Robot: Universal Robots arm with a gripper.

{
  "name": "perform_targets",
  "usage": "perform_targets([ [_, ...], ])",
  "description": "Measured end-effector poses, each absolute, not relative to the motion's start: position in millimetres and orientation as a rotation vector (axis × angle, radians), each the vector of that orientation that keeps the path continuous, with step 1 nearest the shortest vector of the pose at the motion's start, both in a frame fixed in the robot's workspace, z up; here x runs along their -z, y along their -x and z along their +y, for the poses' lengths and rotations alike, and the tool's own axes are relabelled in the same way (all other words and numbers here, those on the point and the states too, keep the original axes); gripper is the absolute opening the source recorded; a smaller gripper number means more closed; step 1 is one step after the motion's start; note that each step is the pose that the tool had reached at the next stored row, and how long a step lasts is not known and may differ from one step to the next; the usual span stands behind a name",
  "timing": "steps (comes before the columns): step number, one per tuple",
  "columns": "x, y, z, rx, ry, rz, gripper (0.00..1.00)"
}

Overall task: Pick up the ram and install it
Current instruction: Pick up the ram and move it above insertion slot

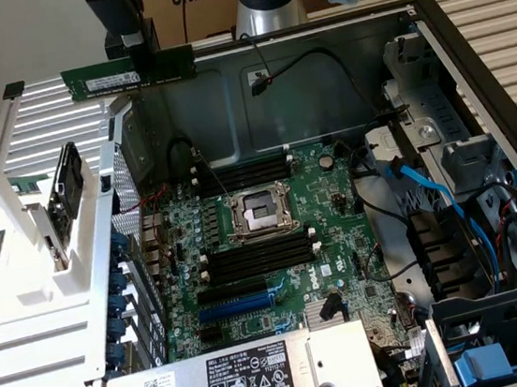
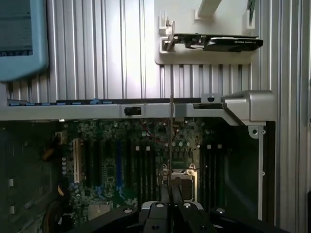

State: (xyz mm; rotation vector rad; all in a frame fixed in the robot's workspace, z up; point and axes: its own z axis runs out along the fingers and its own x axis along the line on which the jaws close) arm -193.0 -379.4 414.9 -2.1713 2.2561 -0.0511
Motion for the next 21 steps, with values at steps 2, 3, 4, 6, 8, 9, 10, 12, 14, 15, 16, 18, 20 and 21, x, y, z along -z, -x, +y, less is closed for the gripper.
perform_targets([
  [2,-415,189,-379,0.049,2.172,2.257,0.13],
  [3,-415,186,-379,0.049,2.172,2.257,0.13],
  [4,-415,181,-379,0.049,2.172,2.257,0.13],
  [6,-415,172,-380,0.049,2.172,2.257,0.13],
  [8,-415,163,-381,0.049,2.172,2.257,0.13],
  [9,-415,158,-381,0.049,2.172,2.257,0.13],
  [10,-415,154,-382,0.049,2.172,2.257,0.13],
  [12,-414,140,-385,0.049,2.172,2.257,0.13],
  [14,-413,132,-387,0.049,2.172,2.257,0.13],
  [15,-413,128,-388,0.049,2.172,2.257,0.13],
  [16,-412,125,-389,0.049,2.172,2.257,0.13],
  [18,-408,123,-390,0.049,2.173,2.257,0.13],
  [20,-405,121,-392,0.049,2.172,2.257,0.13],
  [21,-403,120,-392,0.049,2.172,2.257,0.13],
])
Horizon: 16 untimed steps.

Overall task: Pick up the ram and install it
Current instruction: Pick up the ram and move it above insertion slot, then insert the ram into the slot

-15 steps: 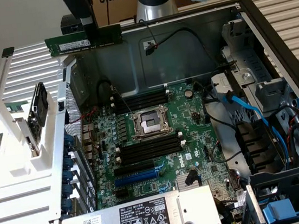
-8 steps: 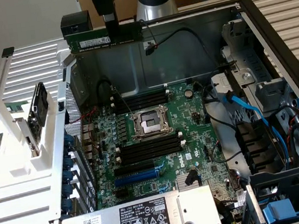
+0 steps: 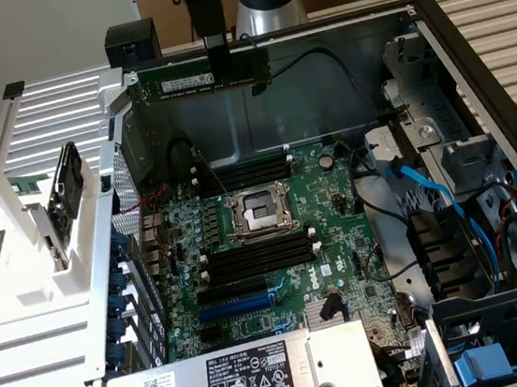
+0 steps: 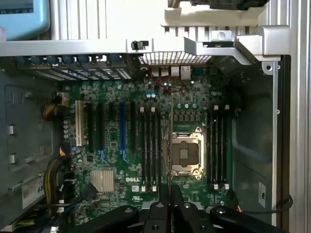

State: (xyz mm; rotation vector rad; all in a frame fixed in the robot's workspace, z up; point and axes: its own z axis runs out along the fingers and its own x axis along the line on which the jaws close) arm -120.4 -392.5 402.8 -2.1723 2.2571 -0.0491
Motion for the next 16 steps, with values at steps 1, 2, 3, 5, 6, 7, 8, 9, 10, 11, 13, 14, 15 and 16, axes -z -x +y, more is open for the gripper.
perform_targets([
  [1,-401,120,-393,0.049,2.172,2.257,0.13],
  [2,-397,119,-395,0.050,2.172,2.257,0.13],
  [3,-396,118,-395,0.050,2.172,2.257,0.13],
  [5,-392,118,-396,0.051,2.171,2.256,0.13],
  [6,-390,117,-397,0.052,2.171,2.256,0.13],
  [7,-388,117,-397,0.053,2.171,2.256,0.13],
  [8,-387,117,-398,0.053,2.170,2.255,0.13],
  [9,-386,116,-398,0.054,2.170,2.255,0.13],
  [10,-385,115,-399,0.054,2.170,2.255,0.13],
  [11,-384,114,-399,0.054,2.170,2.255,0.13],
  [13,-384,114,-399,0.054,2.170,2.255,0.13],
  [14,-384,114,-399,0.054,2.170,2.255,0.13],
  [15,-384,114,-399,0.054,2.170,2.255,0.13],
  [16,-384,114,-399,0.054,2.170,2.255,0.13],
])
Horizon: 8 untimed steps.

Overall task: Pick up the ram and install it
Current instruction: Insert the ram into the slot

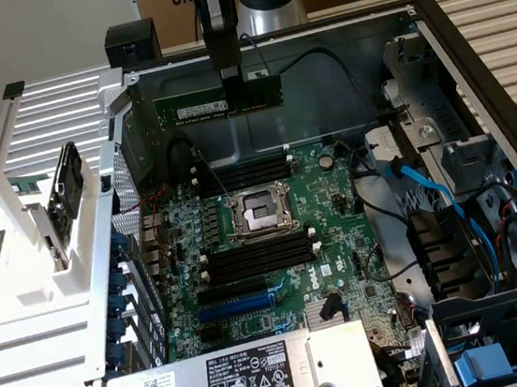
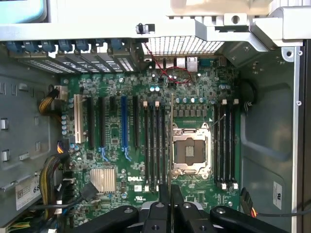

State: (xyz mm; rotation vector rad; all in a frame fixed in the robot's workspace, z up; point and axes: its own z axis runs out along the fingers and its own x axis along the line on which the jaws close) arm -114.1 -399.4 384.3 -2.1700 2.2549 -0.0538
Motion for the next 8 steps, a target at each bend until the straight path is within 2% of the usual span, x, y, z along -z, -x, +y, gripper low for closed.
perform_targets([
  [8,-384.1,114.1,-399.4,0.054,2.170,2.255,0.13],
])
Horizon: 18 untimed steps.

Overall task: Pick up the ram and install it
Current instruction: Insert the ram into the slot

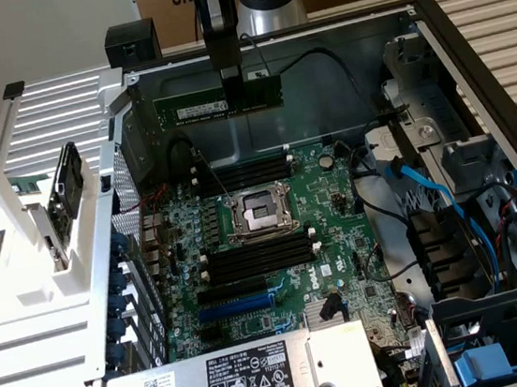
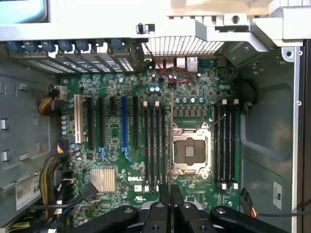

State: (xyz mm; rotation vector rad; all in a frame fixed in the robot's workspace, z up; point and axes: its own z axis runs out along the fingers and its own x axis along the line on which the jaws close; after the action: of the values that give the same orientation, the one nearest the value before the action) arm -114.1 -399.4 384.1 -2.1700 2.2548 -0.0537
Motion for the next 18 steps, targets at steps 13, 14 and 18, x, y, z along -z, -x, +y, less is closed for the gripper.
perform_targets([
  [13,-367,115,-399,0.065,2.164,2.249,0.13],
  [14,-366,115,-399,0.065,2.164,2.249,0.13],
  [18,-366,116,-399,0.065,2.164,2.248,0.13],
])
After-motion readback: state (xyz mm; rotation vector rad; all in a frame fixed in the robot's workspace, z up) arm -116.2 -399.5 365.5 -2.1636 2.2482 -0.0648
